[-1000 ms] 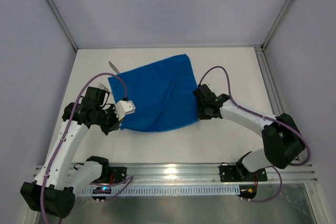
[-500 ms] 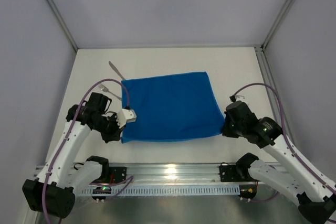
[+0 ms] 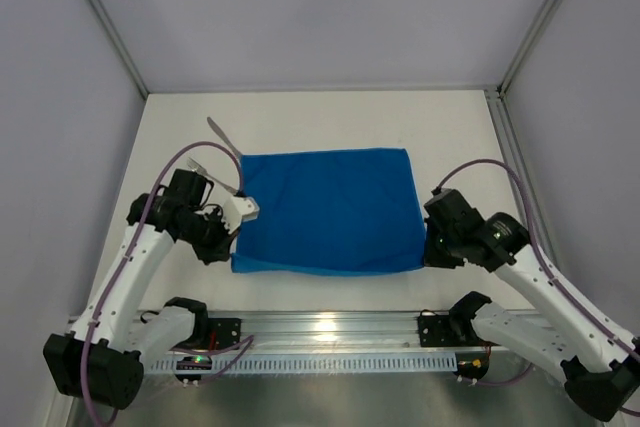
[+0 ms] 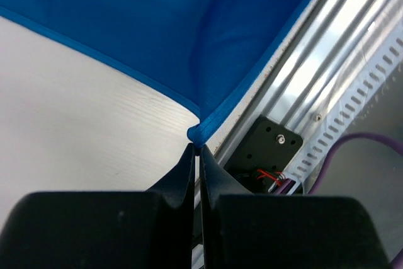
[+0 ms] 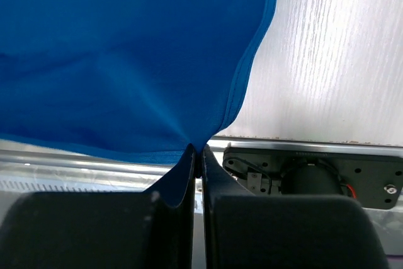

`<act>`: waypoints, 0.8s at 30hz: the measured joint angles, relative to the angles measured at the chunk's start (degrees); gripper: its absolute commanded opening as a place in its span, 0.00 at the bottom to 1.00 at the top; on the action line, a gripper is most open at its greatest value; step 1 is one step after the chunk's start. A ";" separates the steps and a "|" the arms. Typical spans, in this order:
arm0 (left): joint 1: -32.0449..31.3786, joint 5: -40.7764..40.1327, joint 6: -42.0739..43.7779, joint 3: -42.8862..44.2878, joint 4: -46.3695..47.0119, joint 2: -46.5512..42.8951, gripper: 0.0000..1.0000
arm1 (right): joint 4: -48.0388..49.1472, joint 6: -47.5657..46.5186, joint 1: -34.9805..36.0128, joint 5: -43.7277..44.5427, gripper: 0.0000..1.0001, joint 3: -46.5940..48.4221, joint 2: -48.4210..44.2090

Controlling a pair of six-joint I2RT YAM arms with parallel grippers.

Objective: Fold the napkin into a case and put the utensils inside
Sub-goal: Fold and flatten the napkin at the center of the board.

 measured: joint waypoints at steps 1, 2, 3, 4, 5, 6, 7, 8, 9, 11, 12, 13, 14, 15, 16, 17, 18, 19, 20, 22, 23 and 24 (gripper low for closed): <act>0.00 -0.50 -1.27 0.68 0.74 0.70 0.00 | 0.35 -0.76 -0.07 0.24 0.04 0.68 2.21; -0.04 -1.22 -2.97 1.95 1.90 1.84 0.00 | 0.98 -1.99 -0.37 0.55 0.04 1.60 4.87; -0.07 -2.01 -4.61 3.56 3.54 3.50 0.00 | 2.12 -3.41 -1.03 0.55 0.04 2.67 7.89; -0.04 -2.73 -6.01 5.18 5.42 5.55 0.00 | 3.30 -4.59 -1.90 0.55 0.04 3.56 10.32; -0.04 -3.58 -7.10 6.80 7.39 7.74 0.00 | 5.62 -6.36 -3.65 0.55 0.04 4.79 14.03; -0.04 -4.61 -8.04 8.02 9.81 9.94 0.00 | 7.96 -8.02 -5.55 0.24 0.04 5.38 17.40; -0.04 -5.55 -9.01 8.83 12.22 12.09 0.00 | 9.99 -9.57 -7.65 -0.11 0.04 5.97 20.46; -0.04 -6.60 -9.75 9.42 14.40 14.14 0.00 | 11.80 -11.13 -9.77 -0.52 0.04 6.45 23.23; -0.04 -7.67 -10.47 9.86 16.50 16.17 0.00 | 13.51 -12.46 -11.54 -0.92 0.04 6.97 25.77; 0.04 -9.42 -11.52 10.91 19.61 20.39 0.00 | 15.69 -15.30 -15.34 -2.14 0.04 8.96 31.04; 0.13 -10.14 -12.00 11.61 20.98 22.53 0.00 | 16.28 -16.39 -16.44 -2.36 0.04 10.25 33.20; 0.24 -10.64 -12.35 12.31 22.25 24.39 0.00 | 16.76 -17.55 -17.38 -2.45 0.04 12.20 35.78; 0.42 -11.13 -12.68 13.25 23.41 26.36 0.00 | 17.14 -18.69 -18.03 -2.49 0.04 14.56 38.58; 0.57 -11.67 -13.18 14.32 24.59 28.17 0.00 | 17.77 -20.04 -18.43 -2.54 0.04 17.40 41.88; 0.70 -12.28 -13.51 15.37 26.01 29.92 0.00 | 18.32 -21.07 -18.69 -2.58 0.04 19.80 44.54; 0.81 -12.83 -13.68 16.52 27.19 31.54 0.00 | 18.88 -21.73 -18.88 -2.62 0.04 21.53 46.56; 0.94 -13.38 -13.90 17.73 28.28 33.09 0.00 | 19.54 -22.60 -19.10 -2.69 0.04 23.41 49.05; 1.03 -13.84 -14.03 18.62 29.27 34.29 0.00 | 19.76 -23.28 -19.34 -2.71 0.04 25.22 51.30; 1.14 -14.27 -14.29 19.63 30.40 35.60 0.00 | 19.82 -23.93 -19.67 -2.78 0.04 27.02 53.59; 1.40 -15.19 -14.91 21.42 32.11 38.01 0.00 | 19.67 -24.81 -20.39 -2.80 0.04 30.10 57.55; 1.57 -15.54 -14.99 22.08 32.94 39.08 0.00 | 19.65 -25.24 -20.76 -2.80 0.04 31.71 59.39; 1.79 -15.80 -15.08 22.62 33.73 40.00 0.00 | 19.69 -25.51 -21.03 -2.75 0.04 33.11 61.02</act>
